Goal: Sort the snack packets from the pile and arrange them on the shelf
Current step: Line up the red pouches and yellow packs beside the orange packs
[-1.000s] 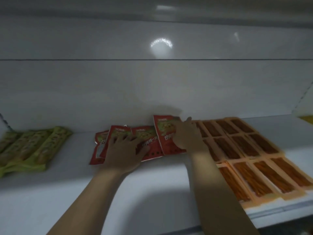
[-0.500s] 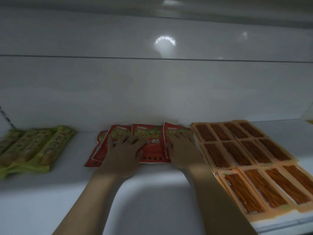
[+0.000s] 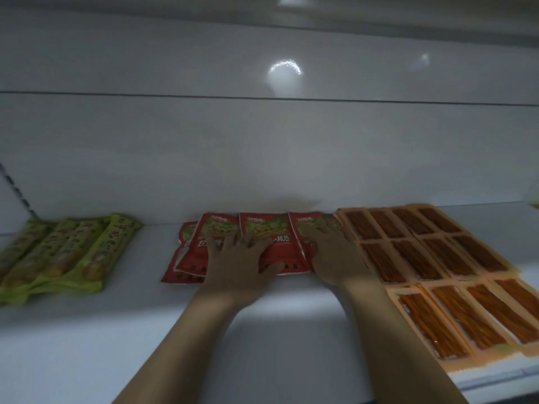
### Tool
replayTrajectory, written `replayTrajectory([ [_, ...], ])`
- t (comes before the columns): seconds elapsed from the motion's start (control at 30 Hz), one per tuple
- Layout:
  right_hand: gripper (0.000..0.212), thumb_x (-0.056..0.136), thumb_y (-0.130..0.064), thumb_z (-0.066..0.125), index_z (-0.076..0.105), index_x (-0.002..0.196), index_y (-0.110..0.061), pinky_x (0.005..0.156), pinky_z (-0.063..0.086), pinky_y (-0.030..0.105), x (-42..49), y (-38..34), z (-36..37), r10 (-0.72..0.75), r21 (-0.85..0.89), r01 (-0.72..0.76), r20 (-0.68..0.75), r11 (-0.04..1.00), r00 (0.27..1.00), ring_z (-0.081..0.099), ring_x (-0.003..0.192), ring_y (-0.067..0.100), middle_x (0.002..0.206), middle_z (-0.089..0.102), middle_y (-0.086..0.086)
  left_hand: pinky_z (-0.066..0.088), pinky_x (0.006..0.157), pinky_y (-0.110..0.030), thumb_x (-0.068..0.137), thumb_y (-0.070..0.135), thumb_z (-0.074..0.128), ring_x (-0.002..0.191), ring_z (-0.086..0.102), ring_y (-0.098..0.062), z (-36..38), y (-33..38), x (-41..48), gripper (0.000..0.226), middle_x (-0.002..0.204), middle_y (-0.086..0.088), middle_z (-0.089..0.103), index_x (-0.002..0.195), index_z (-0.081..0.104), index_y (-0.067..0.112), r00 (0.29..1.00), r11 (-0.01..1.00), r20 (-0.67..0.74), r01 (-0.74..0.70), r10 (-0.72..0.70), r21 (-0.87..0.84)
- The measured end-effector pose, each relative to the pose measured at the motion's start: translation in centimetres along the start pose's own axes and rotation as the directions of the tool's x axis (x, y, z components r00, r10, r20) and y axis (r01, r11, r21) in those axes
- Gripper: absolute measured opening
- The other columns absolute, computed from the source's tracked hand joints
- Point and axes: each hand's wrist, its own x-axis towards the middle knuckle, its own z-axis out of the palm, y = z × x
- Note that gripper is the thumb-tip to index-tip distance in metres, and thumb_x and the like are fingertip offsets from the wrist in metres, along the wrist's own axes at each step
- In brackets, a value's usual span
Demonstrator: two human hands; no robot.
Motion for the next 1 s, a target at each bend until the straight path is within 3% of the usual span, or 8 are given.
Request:
replayTrajectory([
  [0.07, 0.063, 0.095, -0.043, 0.009, 0.034, 0.151, -0.03, 0.121, 0.001, 0.038, -0.2, -1.2, -0.2, -0.026, 0.054, 0.032, -0.095, 0.998, 0.995, 0.017, 0.15, 0.02, 0.16, 0.028, 0.002, -0.01, 0.116, -0.061, 0.097, 0.065, 0.018, 0.151, 0.01, -0.027, -0.3, -0.2, -0.5, 0.058, 0.162, 0.002, 0.021, 0.15, 0.028, 0.042, 0.998, 0.999, -0.058, 0.019, -0.021, -0.031],
  [0.2, 0.052, 0.102, -0.05, 0.031, 0.032, 0.151, -0.033, 0.122, 0.0, 0.042, -0.7, -5.0, -0.4, -0.175, 0.055, 0.179, -0.061, 0.982, 0.983, 0.012, 0.151, 0.021, 0.161, 0.024, 0.002, 0.015, 0.114, -0.06, 0.091, 0.045, 0.016, 0.134, 0.043, -0.03, -2.4, -2.4, -1.1, 0.062, 0.142, -0.005, 0.052, 0.138, 0.051, 0.026, 0.936, 0.98, -0.296, 0.162, -0.19, -0.115],
  [0.33, 0.057, 0.1, -0.058, 0.029, 0.027, 0.152, -0.035, 0.121, -0.002, 0.047, -0.6, -8.1, -0.6, -0.245, -0.009, 0.245, 0.033, 0.969, 0.969, 0.011, 0.15, 0.027, 0.161, 0.022, 0.008, 0.024, 0.112, -0.051, 0.1, 0.037, 0.034, 0.132, 0.042, -0.027, -3.3, -5.7, -1.5, 0.044, 0.139, -0.001, 0.051, 0.142, 0.043, 0.027, 0.945, 0.955, -0.148, 0.276, -0.29, -0.109],
  [0.47, 0.069, 0.091, -0.073, 0.015, 0.027, 0.151, -0.041, 0.119, 0.003, 0.053, -0.7, -10.8, 1.0, -0.251, 0.038, 0.25, 0.05, 0.968, 0.967, 0.014, 0.149, 0.031, 0.161, 0.021, 0.008, 0.035, 0.104, -0.045, 0.104, 0.04, 0.028, 0.126, 0.049, -0.031, -2.2, -7.8, -1.8, 0.041, 0.137, -0.006, 0.054, 0.14, 0.044, 0.028, 0.931, 0.902, -0.069, 0.327, -0.359, -0.28],
  [0.53, 0.064, 0.094, -0.07, 0.022, 0.023, 0.152, -0.042, 0.12, -0.002, 0.053, -0.7, -11.2, 2.1, -0.221, 0.086, 0.211, 0.129, 0.974, 0.967, 0.006, 0.151, 0.03, 0.164, 0.013, 0.009, 0.039, 0.104, -0.044, 0.105, 0.038, 0.028, 0.126, 0.05, -0.033, -1.6, -8.9, -2.0, 0.041, 0.137, -0.009, 0.056, 0.142, 0.044, 0.029, 0.916, 0.864, -0.043, 0.358, -0.398, -0.354],
  [0.67, 0.058, 0.099, -0.062, 0.029, 0.019, 0.153, -0.043, 0.121, -0.007, 0.047, -0.8, -10.4, 2.6, -0.218, 0.171, 0.194, 0.135, 0.966, 0.967, 0.0, 0.152, 0.023, 0.165, 0.006, 0.004, 0.045, 0.099, -0.036, 0.104, 0.026, 0.041, 0.117, 0.059, -0.03, -1.3, -10.1, -2.5, 0.035, 0.127, -0.006, 0.065, 0.135, 0.057, 0.029, 0.938, 0.788, -0.088, 0.227, -0.334, -0.572],
  [0.8, 0.054, 0.102, -0.053, 0.031, 0.017, 0.153, -0.043, 0.121, -0.009, 0.042, -0.9, -10.0, 2.6, -0.229, 0.223, 0.195, 0.139, 0.955, 0.963, -0.003, 0.152, 0.019, 0.165, 0.005, -0.001, 0.045, 0.086, -0.029, 0.095, 0.015, 0.059, 0.102, 0.064, -0.025, -2.0, -9.8, -2.8, 0.029, 0.099, 0.0, 0.062, 0.123, 0.065, 0.022, 0.914, 0.676, -0.111, 0.202, -0.391, -0.709],
  [1.0, 0.05, 0.105, -0.042, 0.031, 0.018, 0.153, -0.043, 0.121, -0.01, 0.038, -0.9, -9.8, 2.7, -0.248, 0.248, 0.21, 0.133, 0.946, 0.96, -0.006, 0.151, 0.015, 0.165, 0.003, -0.003, 0.043, 0.08, -0.025, 0.089, 0.001, 0.062, 0.098, 0.063, -0.02, -2.4, -10.4, -2.9, 0.029, 0.1, 0.002, 0.065, 0.11, 0.068, 0.019, 0.842, 0.565, -0.21, 0.131, -0.497, -0.815],
])
